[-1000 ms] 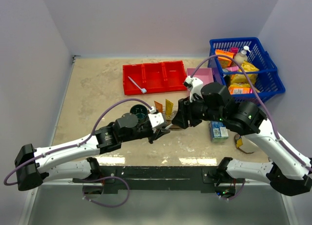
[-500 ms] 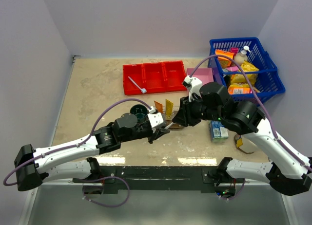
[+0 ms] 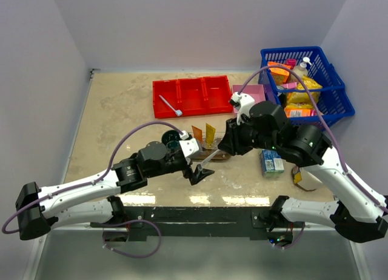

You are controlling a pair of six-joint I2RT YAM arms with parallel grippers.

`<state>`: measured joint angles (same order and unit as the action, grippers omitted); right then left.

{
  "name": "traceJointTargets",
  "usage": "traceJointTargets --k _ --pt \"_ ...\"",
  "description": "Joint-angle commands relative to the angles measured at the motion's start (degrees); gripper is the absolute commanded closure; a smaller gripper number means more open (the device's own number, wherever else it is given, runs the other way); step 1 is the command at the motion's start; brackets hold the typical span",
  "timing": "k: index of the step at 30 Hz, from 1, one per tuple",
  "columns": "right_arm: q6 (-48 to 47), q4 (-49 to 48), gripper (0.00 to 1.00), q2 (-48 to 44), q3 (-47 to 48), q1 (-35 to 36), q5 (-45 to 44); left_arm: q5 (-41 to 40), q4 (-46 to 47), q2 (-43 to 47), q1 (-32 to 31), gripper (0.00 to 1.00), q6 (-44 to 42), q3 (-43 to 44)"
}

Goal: Prepare toiletry sets of a toothbrush and toothpaste on the tray

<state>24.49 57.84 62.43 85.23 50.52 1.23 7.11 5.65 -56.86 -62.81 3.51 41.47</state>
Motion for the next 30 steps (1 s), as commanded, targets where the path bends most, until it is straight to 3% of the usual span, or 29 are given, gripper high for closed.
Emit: traceJointTargets --k 1,7,11,15,21,30 --pt "-4.3 5.2 0.89 0.8 7.3 0.0 -8.2 -1.6 5.2 4.0 1.9 0.05 2.6 -1.4" --pt "-7.3 10.1 0.89 3.7 12.7 0.1 -18.1 -6.2 5.1 8.3 6.6 0.0 3.9 -2.2" --pt "-9.5 6.9 0.89 4.4 9.3 0.0 -22.5 -12.1 2.0 9.2 11.0 0.0 4.5 -1.0" --pt "-11.6 1.6 0.89 6.7 7.4 0.0 -25.9 -17.8 -0.2 10.2 11.2 0.0 0.5 -0.3" --pt "-14.6 -4.7 0.89 10.1 6.2 -0.1 -26.3 -21.8 -1.6 10.3 11.2 0.0 -1.6 -0.9" --pt "-16.9 -1.8 0.9 17.7 11.5 -3.0 -23.7 -21.6 -1.8 10.5 11.2 0.0 -2.0 -0.8"
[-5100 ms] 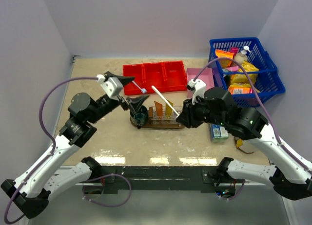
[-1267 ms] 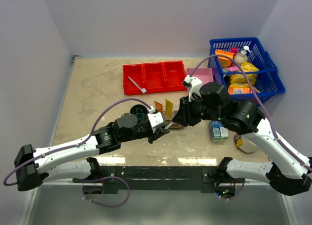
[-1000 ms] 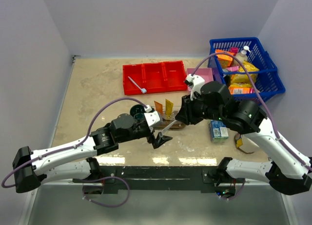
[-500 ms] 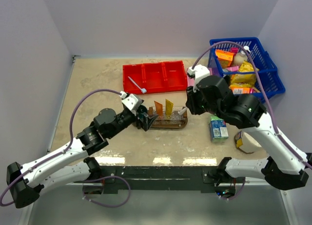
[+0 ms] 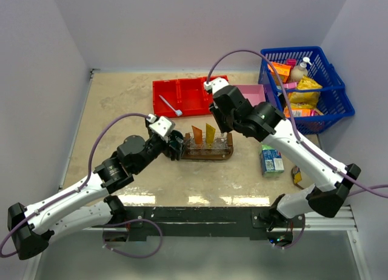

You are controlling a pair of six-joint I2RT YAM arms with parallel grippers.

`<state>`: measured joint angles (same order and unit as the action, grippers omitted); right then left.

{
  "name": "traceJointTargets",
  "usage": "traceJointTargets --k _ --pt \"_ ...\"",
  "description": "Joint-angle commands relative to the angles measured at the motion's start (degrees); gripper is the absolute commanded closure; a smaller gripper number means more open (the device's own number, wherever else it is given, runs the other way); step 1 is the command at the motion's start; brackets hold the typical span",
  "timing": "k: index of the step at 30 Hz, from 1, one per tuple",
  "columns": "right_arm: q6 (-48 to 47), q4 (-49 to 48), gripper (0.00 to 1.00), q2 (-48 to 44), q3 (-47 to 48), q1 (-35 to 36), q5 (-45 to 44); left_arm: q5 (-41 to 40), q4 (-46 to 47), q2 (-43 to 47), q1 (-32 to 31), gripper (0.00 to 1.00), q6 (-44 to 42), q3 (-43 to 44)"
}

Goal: Prepare toiletry sets of a toothbrush and toothpaste on the tray

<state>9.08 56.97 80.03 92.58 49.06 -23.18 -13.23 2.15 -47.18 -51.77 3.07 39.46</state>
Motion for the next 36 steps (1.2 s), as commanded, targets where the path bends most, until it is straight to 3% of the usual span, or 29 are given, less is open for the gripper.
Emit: traceJointTargets --k 1,16,36 --pt "-1.6 -0.6 0.9 0.2 4.5 -1.8 1.0 -1.2 1.6 0.8 0.2 0.0 -1.6 1.2" --pt "-0.6 0.2 0.91 1.4 2.7 -3.5 7.8 0.7 1.5 0.8 0.1 0.0 -1.3 1.4" --pt "-1.5 -3.1 0.92 2.7 -2.8 -3.8 8.6 1.3 1.5 -0.5 0.1 0.0 -1.1 1.4"
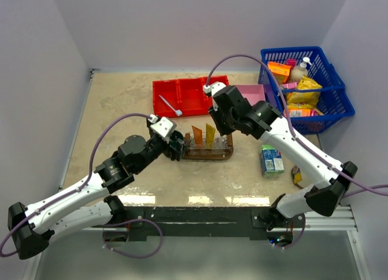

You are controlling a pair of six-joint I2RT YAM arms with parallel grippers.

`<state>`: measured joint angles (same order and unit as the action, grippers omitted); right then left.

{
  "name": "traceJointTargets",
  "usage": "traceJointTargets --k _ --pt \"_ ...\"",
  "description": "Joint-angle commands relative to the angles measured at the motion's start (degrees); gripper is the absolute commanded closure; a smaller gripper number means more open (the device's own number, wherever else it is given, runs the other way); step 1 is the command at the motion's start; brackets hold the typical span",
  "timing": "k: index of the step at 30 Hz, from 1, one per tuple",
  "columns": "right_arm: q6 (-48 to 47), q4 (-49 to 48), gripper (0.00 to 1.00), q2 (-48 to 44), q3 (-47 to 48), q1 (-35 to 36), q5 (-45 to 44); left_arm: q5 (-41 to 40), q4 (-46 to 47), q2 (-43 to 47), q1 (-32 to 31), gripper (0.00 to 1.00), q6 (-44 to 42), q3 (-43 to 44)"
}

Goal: Prepare toiletry sets of a toothbrush and toothpaste on the tray

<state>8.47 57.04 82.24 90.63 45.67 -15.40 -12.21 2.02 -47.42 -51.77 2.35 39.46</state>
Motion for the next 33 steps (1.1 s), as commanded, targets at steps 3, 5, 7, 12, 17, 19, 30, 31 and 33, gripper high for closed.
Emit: traceJointTargets --k 3,5,7,12,17,19,30,31,33 --pt "-1.1 -3.5 0.92 0.7 -1.5 -0.8 0.7 0.3 1.8 -0.2 0.1 0.0 -0.4 1.4" --pt "-1.3 -4.3 0.92 0.8 -1.9 -1.1 0.9 0.3 1.8 -0.2 0.1 0.0 -0.5 1.4" --pt "-1.2 -5.3 0.92 0.6 -2.6 -1.1 1.2 0.3 1.8 -0.2 0.1 0.0 -0.5 1.4" --pt "-0.8 -7.1 0.92 0.0 -5.0 -1.3 0.5 -0.1 1.8 -0.1 0.1 0.0 -0.6 1.4" --pt "-0.3 -8.9 0.92 -0.5 -6.5 -1.3 0.4 -0.2 1.8 -0.4 0.1 0.0 -0.6 1.3" --pt "-0.4 -9.2 0.93 -0.5 -7.2 -1.4 0.4 -0.3 1.8 -0.6 0.1 0.0 -0.6 1.3" --pt "0.2 -11.2 0.93 -1.7 -9.8 -1.3 -0.2 0.3 1.9 -1.0 0.1 0.0 -0.5 1.3" --pt "0.1 -11.2 0.93 -1.7 -9.8 -1.3 -0.3 0.3 1.8 -1.1 0.1 0.0 -0.5 1.3" --pt "0.1 -11.2 0.93 -1.9 -10.0 -1.3 -0.5 0.3 1.8 -1.1 0.1 0.0 -0.5 1.4"
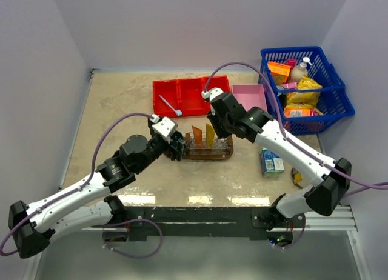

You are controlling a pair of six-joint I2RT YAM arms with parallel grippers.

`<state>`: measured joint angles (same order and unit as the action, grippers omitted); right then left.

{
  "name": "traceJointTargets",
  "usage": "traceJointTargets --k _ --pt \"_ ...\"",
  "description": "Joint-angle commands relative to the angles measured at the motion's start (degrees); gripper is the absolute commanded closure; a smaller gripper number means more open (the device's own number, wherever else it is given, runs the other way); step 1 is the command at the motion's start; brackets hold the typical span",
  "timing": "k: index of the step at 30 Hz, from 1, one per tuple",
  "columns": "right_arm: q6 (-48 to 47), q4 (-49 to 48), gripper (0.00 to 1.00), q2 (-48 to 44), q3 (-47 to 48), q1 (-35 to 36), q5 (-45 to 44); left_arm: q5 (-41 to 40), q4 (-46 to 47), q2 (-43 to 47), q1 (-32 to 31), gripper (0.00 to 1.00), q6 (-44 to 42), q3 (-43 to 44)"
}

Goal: Prepare toiletry sets of a toothbrush and toothpaste on the tray

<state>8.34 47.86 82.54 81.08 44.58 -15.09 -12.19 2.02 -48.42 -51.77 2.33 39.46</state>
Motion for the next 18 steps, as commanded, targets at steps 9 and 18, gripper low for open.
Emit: traceJointTargets --k 9,18 --pt "1.2 -2.7 0.91 -3.9 -3.3 -0.3 -0.7 0.4 1.9 -0.3 0.1 0.0 -0.4 1.3" --pt "2.5 -2.9 0.69 -5.4 -4.0 -0.3 -0.6 0.6 1.9 -0.3 0.1 0.0 -0.4 1.4"
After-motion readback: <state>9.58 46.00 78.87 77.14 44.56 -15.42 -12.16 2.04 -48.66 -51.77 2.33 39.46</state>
